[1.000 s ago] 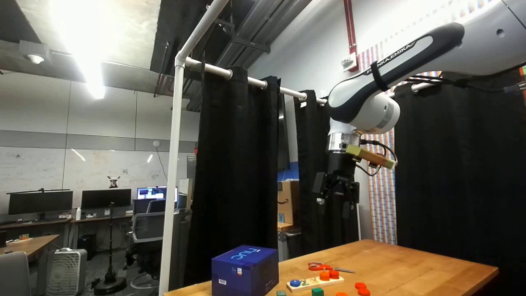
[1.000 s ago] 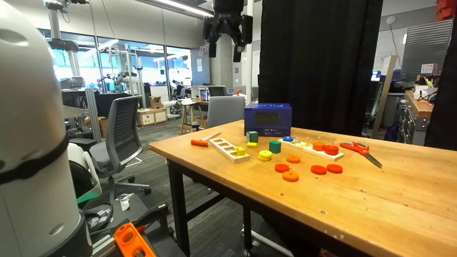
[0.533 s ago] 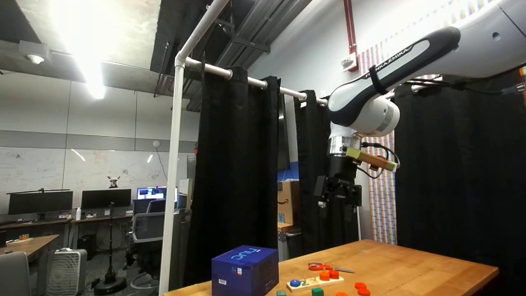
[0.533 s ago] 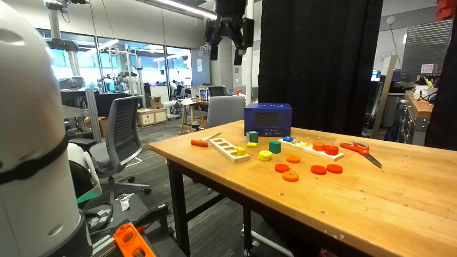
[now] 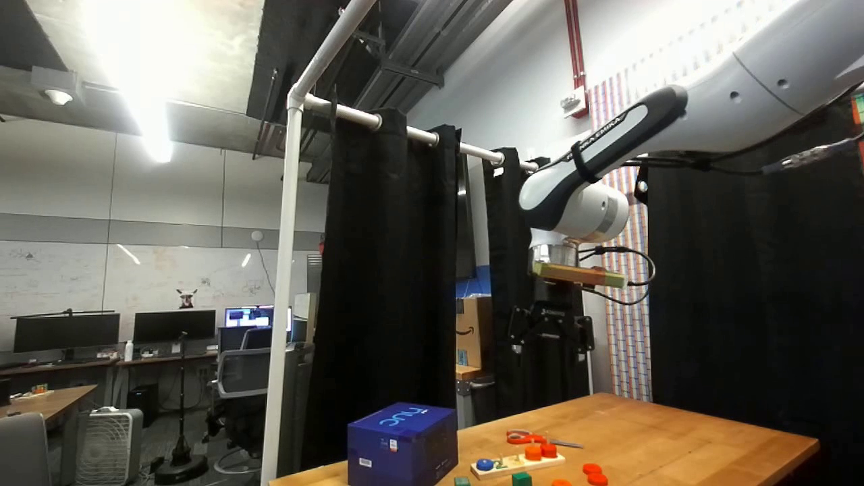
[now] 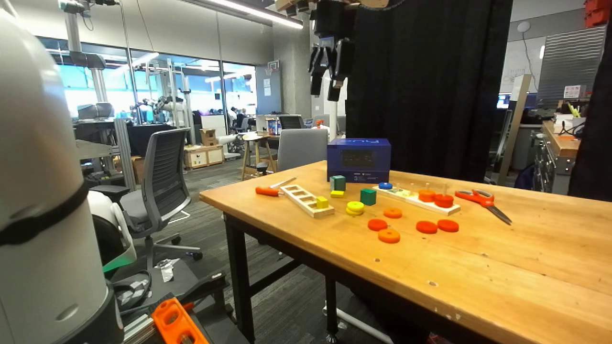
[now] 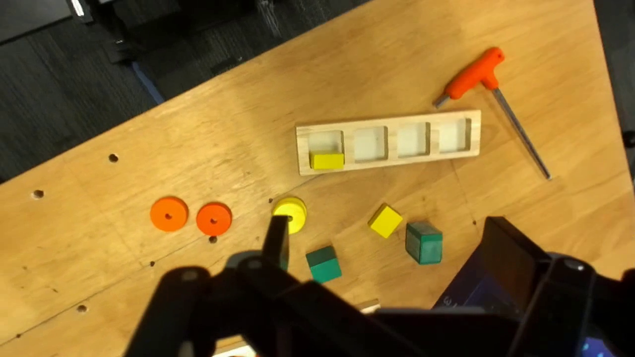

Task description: Remove one orange ring from the wooden platform

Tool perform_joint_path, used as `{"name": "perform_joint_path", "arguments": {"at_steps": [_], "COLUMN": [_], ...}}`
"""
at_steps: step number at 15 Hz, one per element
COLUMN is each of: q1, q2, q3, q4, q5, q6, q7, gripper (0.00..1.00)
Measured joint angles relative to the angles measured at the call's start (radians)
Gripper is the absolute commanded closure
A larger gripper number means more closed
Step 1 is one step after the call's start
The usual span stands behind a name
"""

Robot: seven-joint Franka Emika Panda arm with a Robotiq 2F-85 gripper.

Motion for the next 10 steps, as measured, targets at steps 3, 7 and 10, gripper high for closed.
{"name": "perform_joint_path", "arguments": {"at_steps": [3,7,10], "q1": [-0.007,-0.012,-0.014], "q2": [0.132,0.305,0.398], "q3": [0.018,0.014,-0.007], "q4": [0.153,0.364,0.453], "q5": [0.000,-0.002,-0.002], "q6": [0.000,0.000,0.003], "q7": [0.177,0.397,0.540], "gripper": [0.00,0.00,0.00]}}
